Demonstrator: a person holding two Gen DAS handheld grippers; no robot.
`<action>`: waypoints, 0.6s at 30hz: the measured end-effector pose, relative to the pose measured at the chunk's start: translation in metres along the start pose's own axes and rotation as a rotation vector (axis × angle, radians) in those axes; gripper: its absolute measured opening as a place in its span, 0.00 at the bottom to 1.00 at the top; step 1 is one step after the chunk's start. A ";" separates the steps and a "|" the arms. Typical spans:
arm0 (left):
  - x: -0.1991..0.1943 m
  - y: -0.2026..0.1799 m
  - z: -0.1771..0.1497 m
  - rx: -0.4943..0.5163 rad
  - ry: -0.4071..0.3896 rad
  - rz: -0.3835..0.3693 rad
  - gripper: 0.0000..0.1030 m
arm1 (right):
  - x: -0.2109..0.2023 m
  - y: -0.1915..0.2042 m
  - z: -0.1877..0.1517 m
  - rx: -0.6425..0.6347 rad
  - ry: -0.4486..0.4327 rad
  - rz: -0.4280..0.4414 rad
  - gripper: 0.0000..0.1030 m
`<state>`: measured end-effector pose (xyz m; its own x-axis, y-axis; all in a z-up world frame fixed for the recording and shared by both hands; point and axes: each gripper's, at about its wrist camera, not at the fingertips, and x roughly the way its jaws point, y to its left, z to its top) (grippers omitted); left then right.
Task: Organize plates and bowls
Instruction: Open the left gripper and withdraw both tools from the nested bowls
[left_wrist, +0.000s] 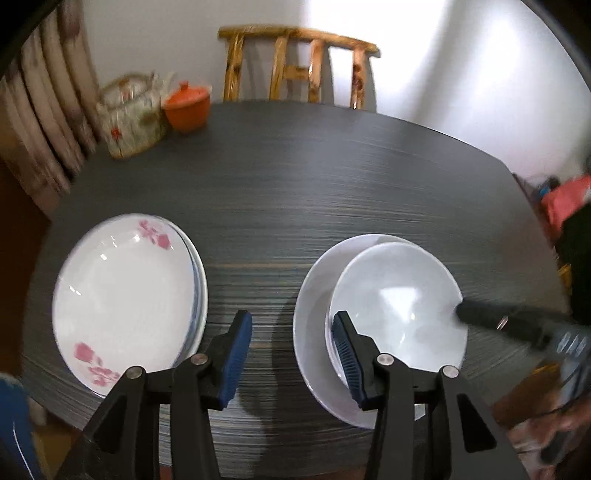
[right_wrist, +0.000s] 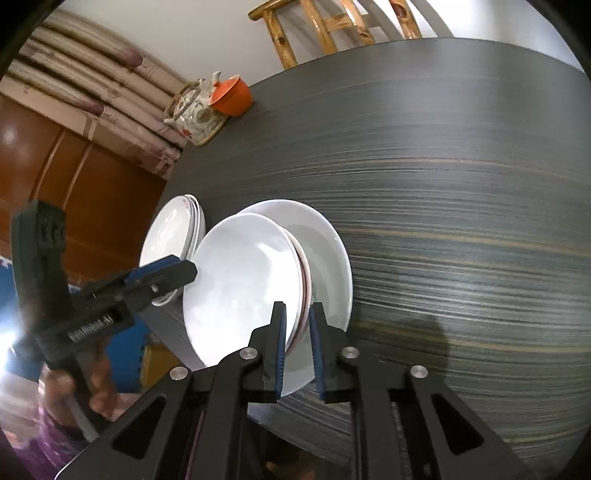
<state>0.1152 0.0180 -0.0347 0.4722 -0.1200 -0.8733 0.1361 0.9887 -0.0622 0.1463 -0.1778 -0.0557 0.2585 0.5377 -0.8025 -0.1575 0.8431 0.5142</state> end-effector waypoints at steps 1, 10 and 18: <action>-0.005 -0.006 -0.006 0.033 -0.038 0.035 0.45 | -0.003 -0.003 -0.001 0.017 -0.014 0.025 0.20; -0.018 -0.020 -0.032 0.110 -0.121 0.153 0.45 | -0.069 0.009 -0.038 -0.085 -0.357 -0.080 0.57; -0.043 -0.031 -0.049 0.117 -0.189 0.165 0.45 | -0.093 0.014 -0.095 -0.181 -0.580 -0.234 0.84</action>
<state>0.0479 -0.0034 -0.0194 0.6486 0.0170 -0.7609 0.1379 0.9806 0.1394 0.0298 -0.2156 -0.0027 0.7702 0.2918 -0.5671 -0.1798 0.9525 0.2459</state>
